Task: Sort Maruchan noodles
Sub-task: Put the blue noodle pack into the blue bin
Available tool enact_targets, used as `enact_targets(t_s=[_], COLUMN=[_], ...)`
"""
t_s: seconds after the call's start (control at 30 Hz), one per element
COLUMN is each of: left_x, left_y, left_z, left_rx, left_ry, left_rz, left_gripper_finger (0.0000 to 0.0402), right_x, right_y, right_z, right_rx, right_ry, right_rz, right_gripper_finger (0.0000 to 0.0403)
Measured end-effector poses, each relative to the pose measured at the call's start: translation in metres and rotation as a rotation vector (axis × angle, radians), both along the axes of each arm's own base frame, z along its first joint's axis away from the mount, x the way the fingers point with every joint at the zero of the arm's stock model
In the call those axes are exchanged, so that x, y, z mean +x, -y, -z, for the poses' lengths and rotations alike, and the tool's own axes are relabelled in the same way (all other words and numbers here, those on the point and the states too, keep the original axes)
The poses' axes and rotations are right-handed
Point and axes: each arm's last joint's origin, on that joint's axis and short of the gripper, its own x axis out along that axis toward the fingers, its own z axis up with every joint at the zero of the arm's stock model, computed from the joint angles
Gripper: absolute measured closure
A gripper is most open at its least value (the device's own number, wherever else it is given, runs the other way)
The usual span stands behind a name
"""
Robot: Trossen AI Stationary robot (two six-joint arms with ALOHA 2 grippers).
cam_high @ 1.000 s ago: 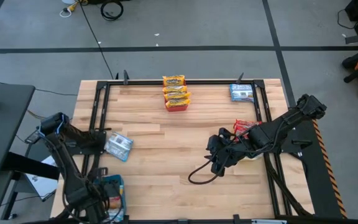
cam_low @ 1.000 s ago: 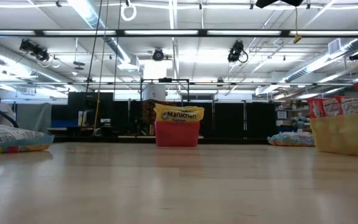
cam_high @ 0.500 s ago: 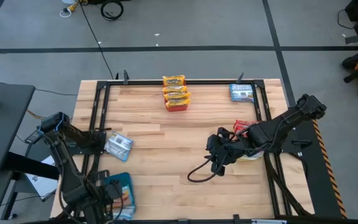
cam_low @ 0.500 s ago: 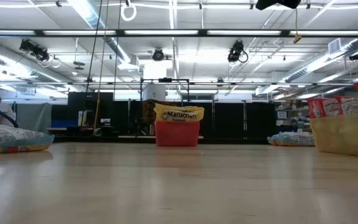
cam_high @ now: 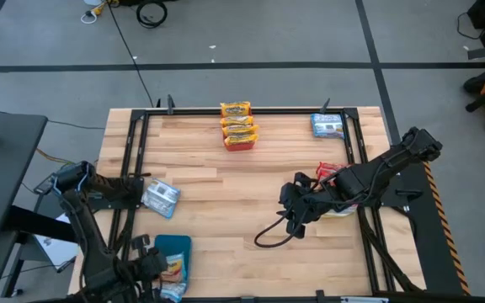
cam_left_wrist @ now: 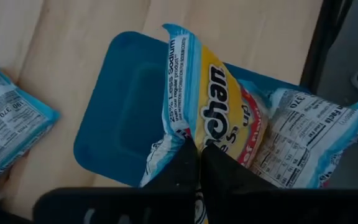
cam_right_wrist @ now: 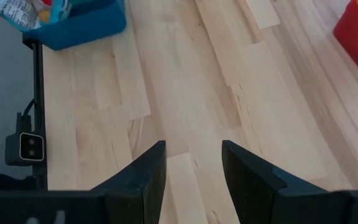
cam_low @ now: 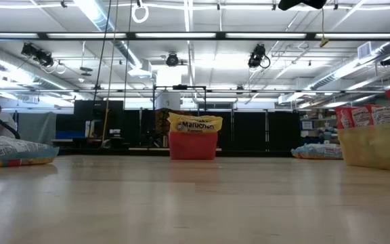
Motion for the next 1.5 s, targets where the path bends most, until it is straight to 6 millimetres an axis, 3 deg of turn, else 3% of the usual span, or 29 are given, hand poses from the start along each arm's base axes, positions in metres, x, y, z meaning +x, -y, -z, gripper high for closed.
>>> enact_targets(t_s=[0.23, 0.53, 0.73, 0.97, 1.3, 1.5], left_x=[0.011, 0.017, 0.027, 0.024, 0.004, 0.005], left_y=[-0.013, -0.040, -0.033, -0.017, -0.036, -0.030], left_z=[-0.003, -0.011, -0.003, 0.020, 0.002, 0.004], left_rx=[0.033, 0.240, 0.205, 0.175, 0.330, 0.312], left_ry=[-0.058, -0.065, 0.089, -0.020, -0.202, -0.253], left_rz=[-0.009, -0.036, -0.061, 0.039, 0.148, 0.328], left_gripper_finger=[0.0389, 0.0390, 0.0390, 0.0390, 0.0390, 0.0390], right_x=[0.000, 0.000, 0.000, -0.001, 0.000, 0.000], right_y=[0.000, -0.001, -0.002, -0.004, -0.003, -0.004], right_z=[0.000, 0.000, 0.000, 0.000, -0.001, -0.001], right_rx=[0.005, 0.038, 0.066, 0.072, 0.061, 0.092], right_ry=[0.001, -0.012, -0.008, -0.008, 0.008, 0.015], right_rz=[0.001, -0.023, 0.011, 0.010, 0.024, 0.057], right_gripper_finger=[0.0242, 0.0242, 0.0242, 0.0242, 0.0242, 0.0242])
